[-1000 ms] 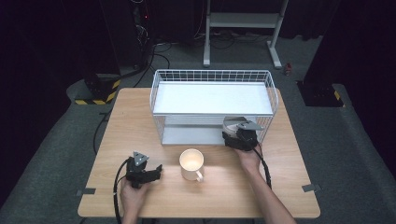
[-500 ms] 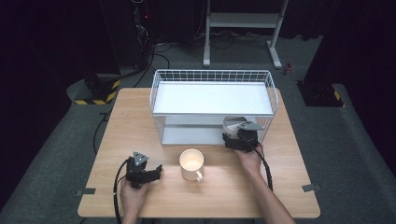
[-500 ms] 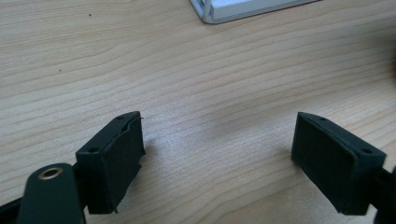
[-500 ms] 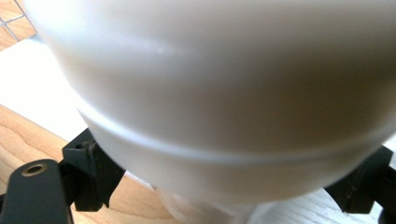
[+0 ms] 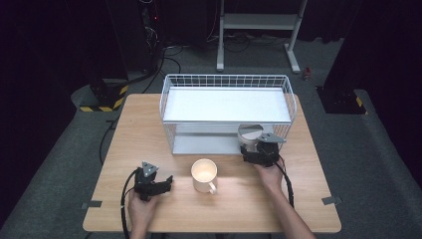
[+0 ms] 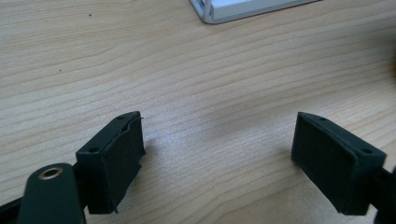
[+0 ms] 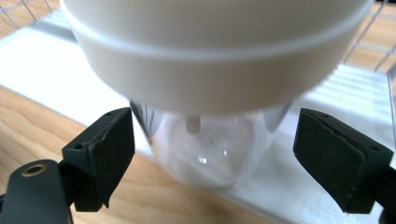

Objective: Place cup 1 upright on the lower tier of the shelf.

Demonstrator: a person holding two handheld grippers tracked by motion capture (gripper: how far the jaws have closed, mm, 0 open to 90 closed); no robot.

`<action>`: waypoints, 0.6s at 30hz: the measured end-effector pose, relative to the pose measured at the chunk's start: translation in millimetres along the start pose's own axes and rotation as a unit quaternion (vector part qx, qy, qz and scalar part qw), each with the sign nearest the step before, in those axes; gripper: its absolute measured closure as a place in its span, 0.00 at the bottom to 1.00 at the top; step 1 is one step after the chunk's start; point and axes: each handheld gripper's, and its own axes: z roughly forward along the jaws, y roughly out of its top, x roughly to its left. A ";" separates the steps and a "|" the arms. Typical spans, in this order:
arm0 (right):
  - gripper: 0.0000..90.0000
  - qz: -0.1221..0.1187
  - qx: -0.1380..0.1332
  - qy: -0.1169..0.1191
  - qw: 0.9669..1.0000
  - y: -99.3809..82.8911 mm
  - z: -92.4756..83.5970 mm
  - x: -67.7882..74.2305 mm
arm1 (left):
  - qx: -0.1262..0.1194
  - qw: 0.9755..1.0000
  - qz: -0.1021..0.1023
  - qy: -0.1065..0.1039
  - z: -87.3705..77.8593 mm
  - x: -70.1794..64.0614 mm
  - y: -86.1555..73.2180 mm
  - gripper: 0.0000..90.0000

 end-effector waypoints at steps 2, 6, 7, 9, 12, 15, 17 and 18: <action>0.15 -0.003 0.006 -0.001 1.000 -0.8 -1.2 0.0 | 0.000 1.000 0.000 0.000 0.0 -0.1 0.0 0.19; 0.18 0.004 0.004 0.004 1.000 -5.7 -6.0 0.6 | 0.000 1.000 0.000 0.001 0.1 -0.1 -0.1 0.19; 0.19 0.013 0.008 0.004 1.000 -7.3 -6.6 1.2 | 0.001 1.000 0.002 0.001 -0.1 0.1 0.0 0.19; 0.21 0.006 0.007 0.001 1.000 -9.1 -6.5 0.5 | 0.001 1.000 0.002 0.001 -0.1 0.1 0.0 0.19; 0.24 0.012 0.014 -0.001 1.000 -10.1 -6.7 2.4 | -0.001 1.000 0.000 0.001 0.1 -0.1 0.0 0.19; 0.28 0.007 0.010 -0.008 1.000 -9.5 -6.4 3.5 | 0.000 1.000 0.002 0.001 0.0 0.1 0.0 0.19; 0.30 0.004 0.008 -0.008 1.000 -9.1 -6.0 4.3 | 0.001 1.000 0.002 0.001 -0.1 0.1 0.0 0.19; 0.30 0.006 0.010 -0.009 1.000 -9.2 -5.8 5.0 | 0.001 1.000 0.002 0.001 -0.1 0.1 0.0 0.19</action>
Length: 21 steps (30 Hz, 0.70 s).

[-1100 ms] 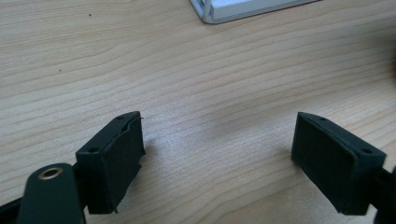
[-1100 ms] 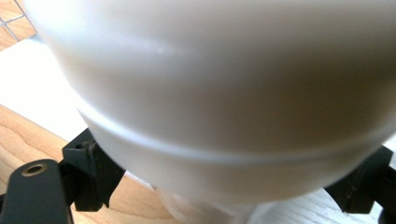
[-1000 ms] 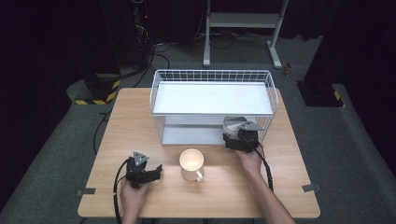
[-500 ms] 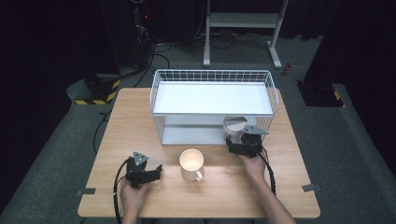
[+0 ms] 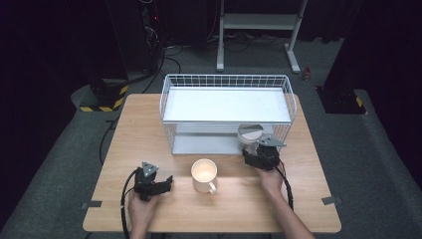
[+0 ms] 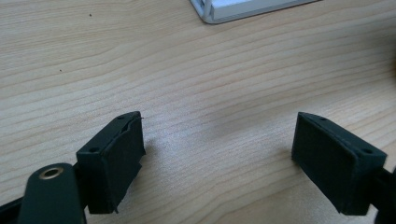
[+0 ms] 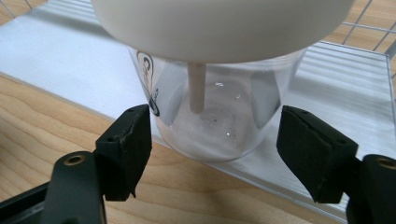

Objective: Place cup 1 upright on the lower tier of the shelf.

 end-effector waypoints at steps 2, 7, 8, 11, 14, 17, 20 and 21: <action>0.30 -0.003 0.002 -0.003 1.000 -0.1 1.7 1.0 | 0.000 1.000 0.001 0.000 0.0 0.1 0.0 0.19; 0.32 0.004 0.005 -0.008 1.000 0.5 5.3 1.1 | 0.000 1.000 0.000 0.000 0.0 0.0 0.0 0.19; 0.33 0.005 0.006 -0.010 1.000 0.5 5.8 1.0 | 0.000 1.000 0.000 -0.001 0.0 0.1 0.0 0.19; 0.35 0.001 0.008 -0.013 1.000 1.6 7.2 0.1 | 0.001 1.000 0.002 -0.001 -0.1 0.4 0.1 0.19; 0.35 0.005 0.010 -0.015 1.000 3.5 8.8 0.0 | 0.001 1.000 0.001 -0.001 -0.1 0.2 0.1 0.19; 0.36 0.003 0.012 -0.017 1.000 6.6 11.8 -0.8 | 0.001 1.000 0.001 -0.001 -0.1 0.4 0.1 0.19; 0.36 0.006 0.016 -0.016 1.000 9.5 14.5 -0.8 | 0.001 1.000 0.001 -0.001 -0.1 0.4 0.1 0.19; 0.37 0.003 0.014 -0.017 1.000 10.2 15.8 -1.0 | 0.001 1.000 0.001 -0.002 -0.1 0.4 0.1 0.19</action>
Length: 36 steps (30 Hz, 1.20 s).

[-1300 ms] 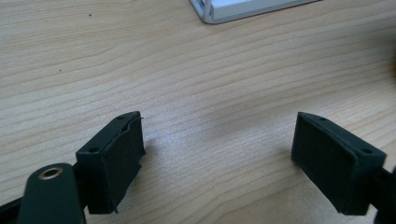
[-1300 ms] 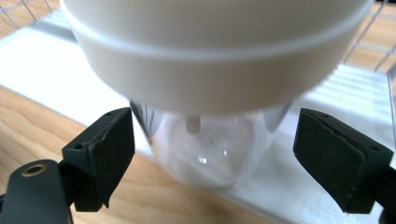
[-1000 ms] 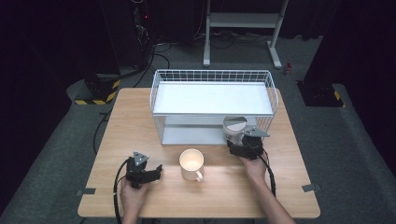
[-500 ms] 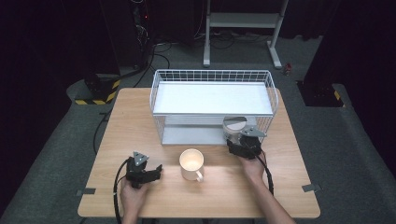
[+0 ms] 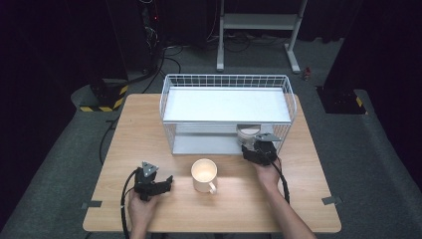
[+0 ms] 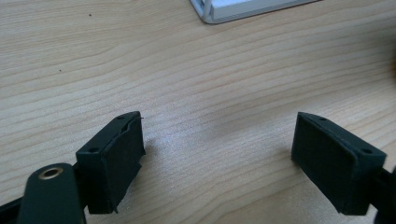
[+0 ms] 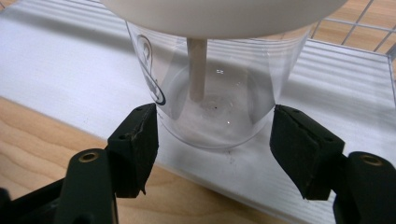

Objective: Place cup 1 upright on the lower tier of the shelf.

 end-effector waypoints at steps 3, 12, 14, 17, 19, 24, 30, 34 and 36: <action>0.39 0.002 0.001 0.000 1.000 -0.1 2.2 -0.6 | 0.000 1.000 0.000 0.000 0.0 0.0 0.0 0.19; 0.49 -0.001 0.001 -0.014 1.000 4.9 8.8 -1.7 | 0.000 1.000 0.000 0.000 0.0 0.1 0.0 0.19; 0.50 -0.003 0.002 -0.018 1.000 5.8 9.9 -1.1 | 0.000 1.000 -0.001 0.000 0.0 -0.2 -0.1 0.19; 0.54 0.001 0.004 -0.022 1.000 8.0 11.8 0.4 | 0.000 1.000 0.000 0.000 0.0 0.0 0.0 0.19; 0.56 0.006 0.002 -0.023 1.000 8.5 12.4 0.9 | 0.000 1.000 0.000 0.000 0.0 -0.1 0.0 0.19; 0.58 0.008 -0.001 -0.022 1.000 7.1 17.3 -1.6 | -0.001 1.000 0.001 0.000 0.1 0.0 0.0 0.19; 0.61 0.020 -0.001 -0.020 1.000 6.5 21.6 -2.7 | 0.000 1.000 0.000 0.001 0.1 -0.1 0.0 0.19; 0.63 0.023 0.002 -0.020 1.000 5.8 25.0 -4.1 | -0.001 1.000 0.000 0.001 0.1 -0.3 -0.1 0.19; 0.64 0.023 0.006 -0.022 0.999 6.9 26.6 -4.1 | 0.000 1.000 0.001 0.001 0.1 0.0 0.0 0.19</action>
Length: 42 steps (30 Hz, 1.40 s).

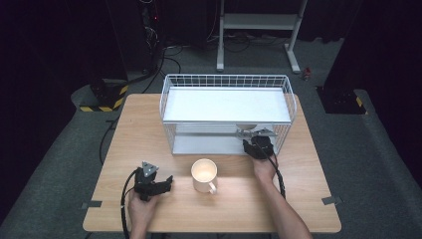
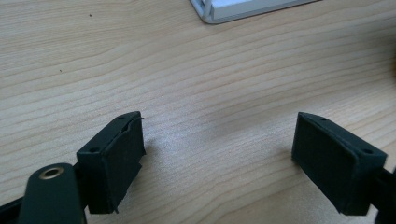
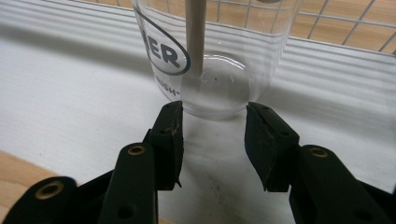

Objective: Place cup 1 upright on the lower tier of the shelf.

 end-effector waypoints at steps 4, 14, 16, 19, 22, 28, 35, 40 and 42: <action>0.65 -0.004 0.000 -0.001 1.000 3.9 1.8 -0.1 | 0.001 1.000 0.001 0.001 -0.1 0.0 0.0 0.19; 0.61 -0.008 0.004 -0.005 1.000 4.9 1.2 -2.0 | -0.001 1.000 -0.001 0.001 0.1 -0.2 -0.1 0.19; 0.58 -0.015 0.003 0.000 1.000 5.0 -0.5 -3.5 | -0.001 1.000 -0.001 0.001 0.1 -0.3 -0.1 0.19; 0.51 0.001 0.006 0.011 1.000 2.4 -4.7 -4.2 | -0.001 1.000 -0.001 0.001 0.1 -0.3 -0.1 0.19; 0.47 0.003 0.000 0.022 1.000 0.4 -9.1 -7.3 | 0.001 1.000 0.001 0.001 -0.1 -0.1 0.0 0.19; 0.45 -0.003 -0.005 0.034 0.999 -3.7 -20.6 -7.8 | -0.001 1.000 -0.001 0.002 0.1 -0.6 -0.1 0.19; 0.45 -0.006 -0.011 0.052 0.999 -7.9 -34.3 -8.4 | -0.001 1.000 -0.001 0.002 0.1 -0.6 -0.1 0.19; 0.44 -0.012 -0.023 0.062 0.998 -6.2 -44.4 -8.0 | -0.001 1.000 -0.002 0.003 0.2 -0.7 -0.1 0.19; 0.44 -0.008 -0.026 0.064 0.998 -6.5 -49.6 -6.6 | -0.001 1.000 -0.002 0.003 0.2 -0.6 -0.1 0.19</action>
